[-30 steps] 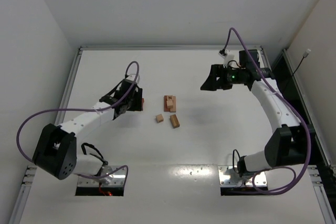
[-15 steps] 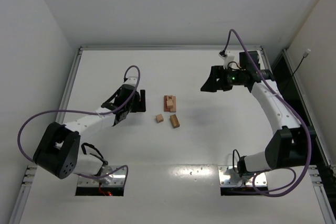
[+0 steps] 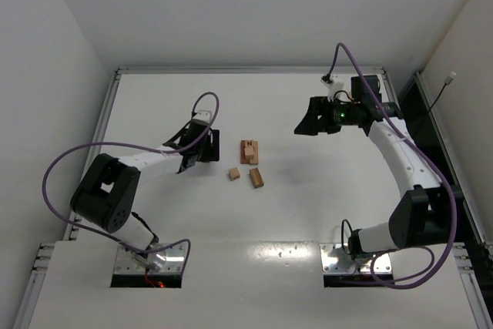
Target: Build the wood block tower
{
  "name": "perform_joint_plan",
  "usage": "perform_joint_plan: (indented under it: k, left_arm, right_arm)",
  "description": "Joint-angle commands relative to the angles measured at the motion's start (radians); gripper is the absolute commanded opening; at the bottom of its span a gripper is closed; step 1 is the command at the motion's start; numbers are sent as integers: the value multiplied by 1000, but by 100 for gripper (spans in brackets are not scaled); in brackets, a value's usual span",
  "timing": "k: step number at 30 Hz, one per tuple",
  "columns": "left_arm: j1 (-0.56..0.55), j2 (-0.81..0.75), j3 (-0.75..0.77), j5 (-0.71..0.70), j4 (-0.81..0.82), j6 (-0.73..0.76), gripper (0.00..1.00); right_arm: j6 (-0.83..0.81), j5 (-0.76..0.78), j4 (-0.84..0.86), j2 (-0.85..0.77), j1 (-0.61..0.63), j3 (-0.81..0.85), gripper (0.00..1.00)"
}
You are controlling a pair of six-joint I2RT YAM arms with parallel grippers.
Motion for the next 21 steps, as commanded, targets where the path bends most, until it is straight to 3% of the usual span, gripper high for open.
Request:
perform_joint_plan:
  k: [1, 9, 12, 15, 16, 19, 21]
  left_arm:
    - [-10, 35, 53, -18, 32, -18, 66]
    - [-19, 108, 99, -75, 9, -37, 62]
    - [-19, 118, 108, -84, -1, -46, 51]
    - [-19, 118, 119, -113, -19, -55, 32]
    - [-19, 129, 129, -113, -19, -55, 18]
    - [-19, 129, 148, -113, -44, -68, 0]
    - [-19, 119, 157, -124, -73, -78, 0]
  right_arm:
    - [-19, -12, 31, -13, 7, 2, 75]
    - [-19, -12, 31, -13, 7, 2, 75]
    - [-19, -12, 31, -4, 7, 2, 75]
    - [-19, -12, 31, -4, 7, 2, 75]
    - [-19, -12, 31, -4, 7, 2, 75]
    - [-19, -12, 31, -4, 7, 2, 75]
    - [-19, -12, 31, -4, 7, 2, 75]
